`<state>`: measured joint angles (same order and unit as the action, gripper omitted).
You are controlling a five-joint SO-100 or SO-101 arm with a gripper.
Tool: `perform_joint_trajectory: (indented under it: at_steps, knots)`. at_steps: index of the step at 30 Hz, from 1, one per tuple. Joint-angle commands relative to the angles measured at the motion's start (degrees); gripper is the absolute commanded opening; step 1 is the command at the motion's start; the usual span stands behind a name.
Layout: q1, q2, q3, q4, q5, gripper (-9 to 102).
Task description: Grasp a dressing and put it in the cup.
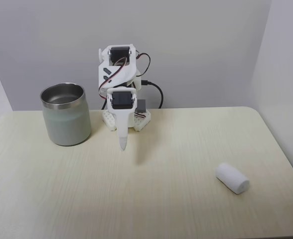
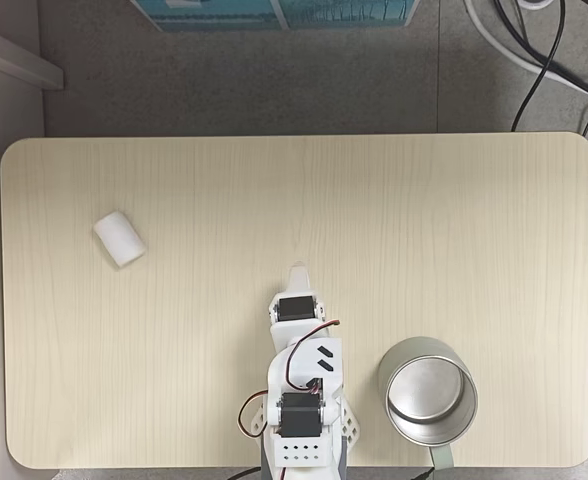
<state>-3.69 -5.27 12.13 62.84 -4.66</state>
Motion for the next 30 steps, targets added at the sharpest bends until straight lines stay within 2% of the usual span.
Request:
perform_joint_trajectory:
  at_steps: [1,25,30]
  knots:
    - [1.67,0.35,0.09,-0.79,1.58,0]
    - [1.76,0.35,0.09,-0.88,1.49,0]
    - [2.99,0.26,0.79,-1.58,-2.02,0]
